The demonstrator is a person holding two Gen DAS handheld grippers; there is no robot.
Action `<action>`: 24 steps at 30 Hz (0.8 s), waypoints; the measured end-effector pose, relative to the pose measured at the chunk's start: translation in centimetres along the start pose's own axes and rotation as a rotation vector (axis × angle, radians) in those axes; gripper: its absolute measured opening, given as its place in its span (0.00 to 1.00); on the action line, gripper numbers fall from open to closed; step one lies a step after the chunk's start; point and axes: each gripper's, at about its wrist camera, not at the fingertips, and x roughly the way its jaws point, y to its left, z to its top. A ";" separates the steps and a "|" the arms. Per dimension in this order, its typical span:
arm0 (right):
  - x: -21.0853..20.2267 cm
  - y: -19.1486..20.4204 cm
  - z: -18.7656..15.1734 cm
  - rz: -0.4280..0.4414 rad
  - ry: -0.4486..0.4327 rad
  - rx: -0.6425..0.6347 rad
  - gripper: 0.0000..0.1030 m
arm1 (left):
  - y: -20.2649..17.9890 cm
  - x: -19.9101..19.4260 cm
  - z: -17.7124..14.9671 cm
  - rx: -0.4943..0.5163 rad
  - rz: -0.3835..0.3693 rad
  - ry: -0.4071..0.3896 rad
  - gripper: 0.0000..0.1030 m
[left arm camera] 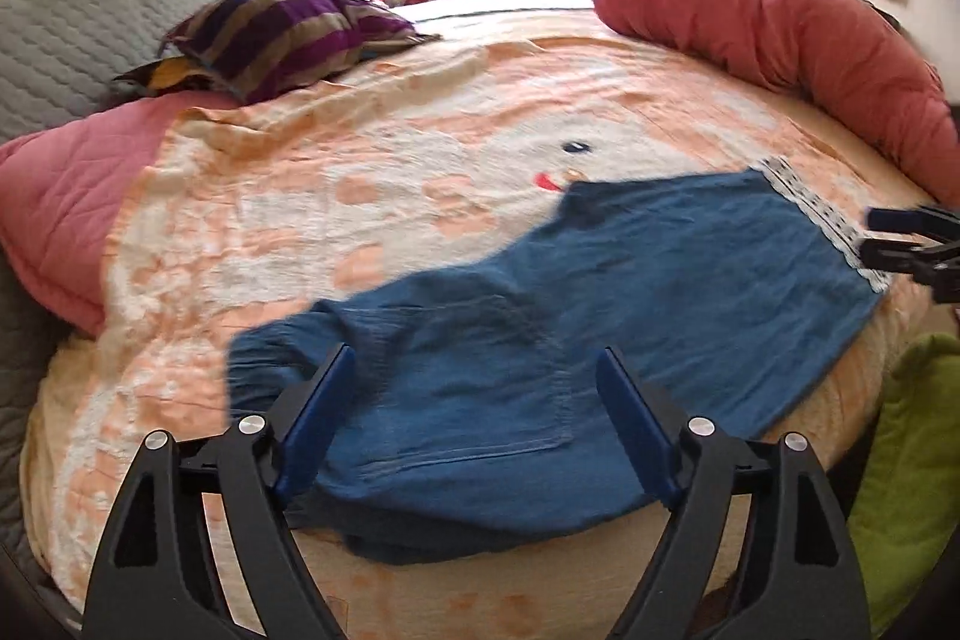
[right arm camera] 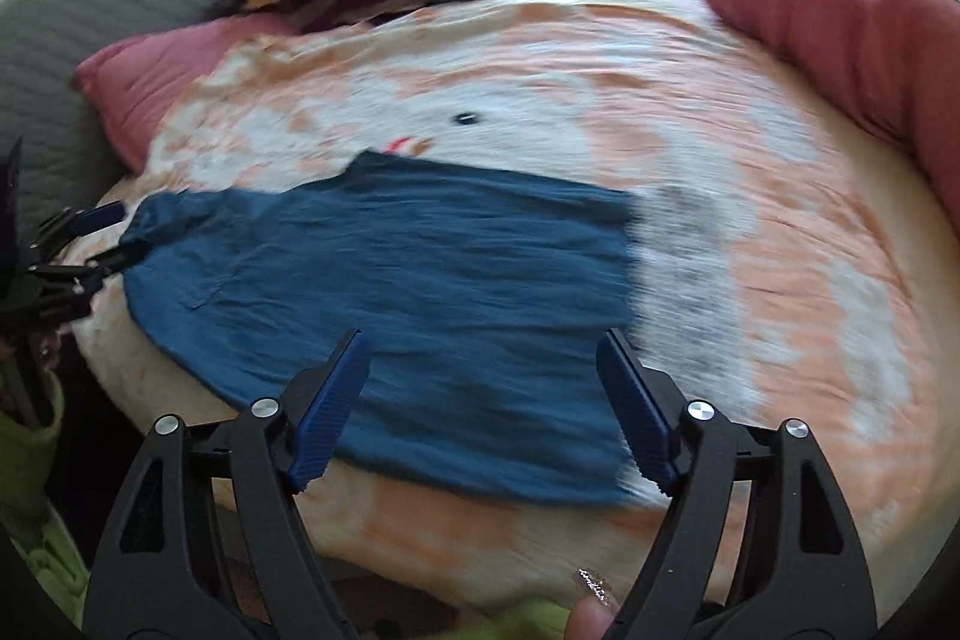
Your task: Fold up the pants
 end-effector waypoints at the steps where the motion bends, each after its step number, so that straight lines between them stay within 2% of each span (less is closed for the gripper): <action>1: 0.5 0.8 0.1 0.002 0.008 -0.015 0.73 | -0.6 0.7 -0.2 0.009 -0.007 0.014 0.79; 4: 3.1 2.3 0.1 0.020 0.063 -0.033 0.76 | -1.6 2.5 -1.1 0.033 -0.017 0.067 0.79; 7: 5.9 1.8 -0.7 -0.009 0.163 -0.002 0.76 | -1.1 5.4 -2.9 0.043 0.031 0.185 0.79; 8: 6.7 1.1 -1.2 -0.044 0.198 0.025 0.77 | -0.6 5.8 -3.1 0.033 0.025 0.196 0.80; 9: 6.9 0.4 -1.6 -0.031 0.199 0.053 0.77 | 0.1 5.9 -3.4 0.010 -0.001 0.197 0.80; 12: 6.4 -0.4 -1.7 -0.012 0.182 0.096 0.77 | 1.0 5.9 -3.4 -0.019 -0.033 0.189 0.80; 16: 5.6 0.0 -1.7 -0.020 0.146 0.092 0.78 | 0.7 5.7 -3.7 -0.014 -0.025 0.169 0.79; 20: 3.7 -0.8 -1.6 -0.021 0.078 0.147 0.81 | 0.7 4.2 -3.0 -0.025 -0.023 0.143 0.79; 21: 3.1 -1.1 -1.4 -0.023 0.056 0.164 0.82 | 0.6 3.8 -2.7 -0.025 -0.022 0.132 0.81; 23: 1.6 -1.8 -1.4 -0.020 0.014 0.201 0.84 | 0.6 2.8 -2.2 -0.031 -0.013 0.107 0.90; 24: 0.6 -2.2 -1.5 -0.018 -0.008 0.219 0.85 | 0.6 2.3 -2.0 -0.037 -0.008 0.096 0.90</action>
